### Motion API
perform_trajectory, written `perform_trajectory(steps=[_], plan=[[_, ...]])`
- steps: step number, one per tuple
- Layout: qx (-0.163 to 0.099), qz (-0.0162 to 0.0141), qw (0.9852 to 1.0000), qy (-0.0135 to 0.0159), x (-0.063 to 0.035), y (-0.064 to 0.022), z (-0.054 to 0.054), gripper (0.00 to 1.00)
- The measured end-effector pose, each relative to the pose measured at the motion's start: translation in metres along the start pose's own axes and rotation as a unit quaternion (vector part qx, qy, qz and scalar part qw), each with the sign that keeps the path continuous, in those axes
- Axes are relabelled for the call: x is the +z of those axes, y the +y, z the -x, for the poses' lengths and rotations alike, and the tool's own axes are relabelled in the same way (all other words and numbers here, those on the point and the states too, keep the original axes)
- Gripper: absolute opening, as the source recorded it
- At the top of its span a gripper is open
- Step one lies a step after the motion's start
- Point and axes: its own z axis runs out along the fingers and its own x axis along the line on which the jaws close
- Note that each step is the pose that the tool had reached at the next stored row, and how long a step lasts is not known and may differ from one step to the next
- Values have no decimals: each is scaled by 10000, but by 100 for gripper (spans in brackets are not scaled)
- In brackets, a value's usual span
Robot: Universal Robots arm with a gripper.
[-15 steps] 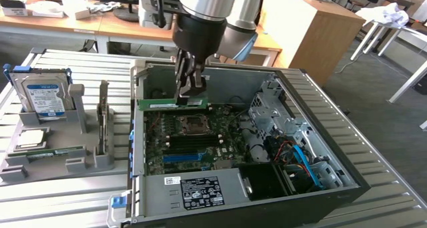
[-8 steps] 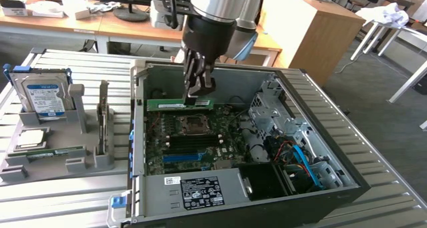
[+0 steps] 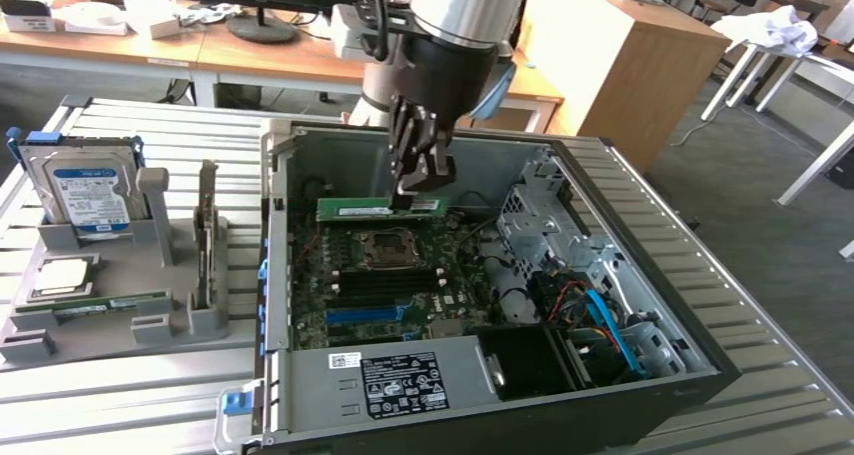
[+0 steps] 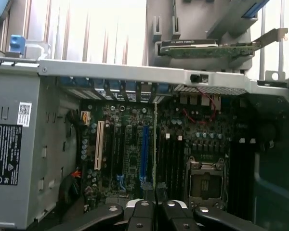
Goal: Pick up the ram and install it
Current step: 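Press down the ram until it locks into place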
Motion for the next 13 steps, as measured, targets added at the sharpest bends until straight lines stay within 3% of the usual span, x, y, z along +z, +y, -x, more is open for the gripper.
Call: perform_trajectory(steps=[7, 13], plan=[[1, 0, 10000, 1, -16, -258, 14, 12], [34, -1, 10000, -1, -21, -367, 63, 12]])
